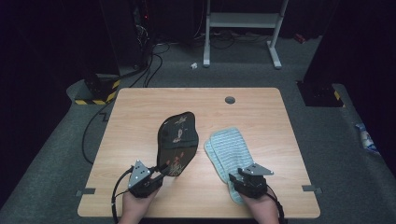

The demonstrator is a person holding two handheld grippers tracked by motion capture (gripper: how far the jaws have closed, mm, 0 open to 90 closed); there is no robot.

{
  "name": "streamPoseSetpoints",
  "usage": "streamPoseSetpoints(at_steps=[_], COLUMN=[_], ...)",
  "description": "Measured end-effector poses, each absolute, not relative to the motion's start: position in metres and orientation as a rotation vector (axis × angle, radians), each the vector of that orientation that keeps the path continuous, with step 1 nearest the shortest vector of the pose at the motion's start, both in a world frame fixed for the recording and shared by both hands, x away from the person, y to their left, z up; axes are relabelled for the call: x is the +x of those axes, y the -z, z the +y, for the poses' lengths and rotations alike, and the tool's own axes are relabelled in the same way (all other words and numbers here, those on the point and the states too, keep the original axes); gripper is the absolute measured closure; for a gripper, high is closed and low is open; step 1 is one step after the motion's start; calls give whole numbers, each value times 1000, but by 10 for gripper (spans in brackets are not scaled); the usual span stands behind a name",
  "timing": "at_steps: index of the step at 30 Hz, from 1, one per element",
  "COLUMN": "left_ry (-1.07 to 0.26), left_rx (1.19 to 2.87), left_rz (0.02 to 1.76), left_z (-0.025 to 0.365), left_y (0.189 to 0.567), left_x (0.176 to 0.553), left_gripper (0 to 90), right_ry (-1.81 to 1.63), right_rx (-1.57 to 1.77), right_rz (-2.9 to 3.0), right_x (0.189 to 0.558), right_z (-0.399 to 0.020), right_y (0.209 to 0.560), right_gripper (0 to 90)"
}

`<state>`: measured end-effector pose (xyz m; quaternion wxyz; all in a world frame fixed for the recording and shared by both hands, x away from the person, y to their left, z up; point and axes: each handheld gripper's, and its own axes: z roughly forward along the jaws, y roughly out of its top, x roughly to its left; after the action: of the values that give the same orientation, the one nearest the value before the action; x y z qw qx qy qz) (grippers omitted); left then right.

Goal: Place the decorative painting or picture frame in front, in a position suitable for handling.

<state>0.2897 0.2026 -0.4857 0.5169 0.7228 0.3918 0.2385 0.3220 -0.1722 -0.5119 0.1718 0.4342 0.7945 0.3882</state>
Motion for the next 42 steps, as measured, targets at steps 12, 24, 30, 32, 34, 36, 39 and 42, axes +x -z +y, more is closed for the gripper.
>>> streamPoseSetpoints(at_steps=[12,24,30,32,34,36,39,42], left_ry=[-562,-510,-543,-549,-554,-554,-556,-564], left_rx=[1777,1736,1756,1749,1743,1738,1732,1734], left_rz=[934,928,921,926,930,939,937,938], left_z=[201,206,204,205,206,207,208,208], left_y=[485,487,484,484,483,483,482,482], left_x=[293,301,301,301,300,300,301,301], left_gripper=[475,365,350,351,351,375,391,404], right_ry=[-1074,-822,-839,-845,-856,-879,-960,-1036], right_rx=[1287,1386,1317,1296,1258,1226,1169,1129], right_rz=[2242,2293,2295,2307,2311,2306,2247,2191], right_x=[347,380,369,365,361,358,350,341], right_z=[-165,-155,-153,-152,-151,-153,-155,-158], right_y=[501,512,514,513,513,514,506,493], right_gripper=[238,180,482,638,731,756,762,761])
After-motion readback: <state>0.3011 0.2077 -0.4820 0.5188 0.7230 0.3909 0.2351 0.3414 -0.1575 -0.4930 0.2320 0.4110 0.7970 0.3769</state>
